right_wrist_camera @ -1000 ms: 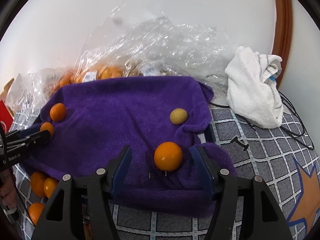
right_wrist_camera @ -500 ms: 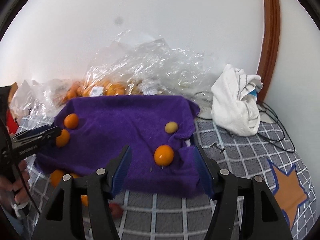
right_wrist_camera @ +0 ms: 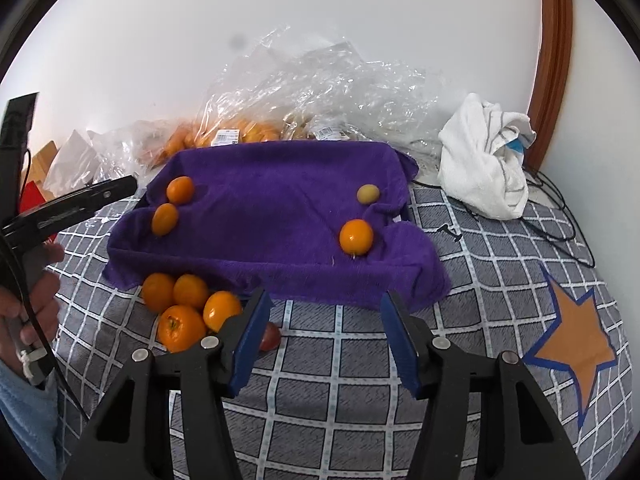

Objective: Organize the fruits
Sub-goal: 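Withdraw both open tools from the towel, then grasp the red pomegranate with the right tool while the left tool grasps a large orange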

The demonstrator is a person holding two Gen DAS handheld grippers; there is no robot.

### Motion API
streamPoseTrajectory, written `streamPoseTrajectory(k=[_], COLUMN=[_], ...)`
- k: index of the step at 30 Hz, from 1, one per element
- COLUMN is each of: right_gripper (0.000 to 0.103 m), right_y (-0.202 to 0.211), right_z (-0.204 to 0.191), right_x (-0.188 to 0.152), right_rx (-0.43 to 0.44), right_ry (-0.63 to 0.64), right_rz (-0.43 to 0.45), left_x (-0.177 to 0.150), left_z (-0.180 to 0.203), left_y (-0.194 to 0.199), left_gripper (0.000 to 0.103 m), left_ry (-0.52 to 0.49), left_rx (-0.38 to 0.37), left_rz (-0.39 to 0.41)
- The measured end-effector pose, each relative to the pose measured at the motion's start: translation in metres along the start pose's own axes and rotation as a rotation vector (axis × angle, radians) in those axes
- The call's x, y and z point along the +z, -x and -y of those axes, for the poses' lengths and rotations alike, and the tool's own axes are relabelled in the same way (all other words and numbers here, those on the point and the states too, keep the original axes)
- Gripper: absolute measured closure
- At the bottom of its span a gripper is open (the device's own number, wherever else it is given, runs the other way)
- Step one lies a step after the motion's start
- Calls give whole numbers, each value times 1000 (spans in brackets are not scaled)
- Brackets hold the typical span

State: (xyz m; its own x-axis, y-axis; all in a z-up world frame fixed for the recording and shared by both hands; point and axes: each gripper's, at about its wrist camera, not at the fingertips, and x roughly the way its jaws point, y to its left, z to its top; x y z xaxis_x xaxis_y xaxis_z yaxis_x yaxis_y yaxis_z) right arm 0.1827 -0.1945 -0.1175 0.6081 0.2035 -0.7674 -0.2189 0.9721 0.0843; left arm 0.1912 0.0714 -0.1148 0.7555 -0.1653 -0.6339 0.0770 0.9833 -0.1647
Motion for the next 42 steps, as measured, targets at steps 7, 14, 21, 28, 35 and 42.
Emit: streamPoseTrajectory(k=[7, 14, 21, 28, 35, 42], right_gripper=[59, 61, 67, 72, 74, 76], right_y=[-11, -23, -41, -42, -59, -73], right_z=[-16, -34, -32, -16, -21, -30], right_x=[-18, -35, -35, -33, -31, -21], right_rx=[45, 131, 120, 112, 113, 144], right_ry=[25, 44, 38, 32, 71, 95], right_rz=[-24, -59, -77, -80, -113, -108], left_x=[-35, -65, -69, -73, -72, -80], left_z=[-24, -43, -36, -33, -27, -26], left_y=[31, 38, 41, 37, 30, 28], left_gripper=[49, 49, 49, 49, 49, 49], left_ry=[12, 76, 74, 89, 90, 77], left_rx=[54, 57, 37, 36, 42, 66], left_rz=[-20, -70, -78, -94, -109, -135])
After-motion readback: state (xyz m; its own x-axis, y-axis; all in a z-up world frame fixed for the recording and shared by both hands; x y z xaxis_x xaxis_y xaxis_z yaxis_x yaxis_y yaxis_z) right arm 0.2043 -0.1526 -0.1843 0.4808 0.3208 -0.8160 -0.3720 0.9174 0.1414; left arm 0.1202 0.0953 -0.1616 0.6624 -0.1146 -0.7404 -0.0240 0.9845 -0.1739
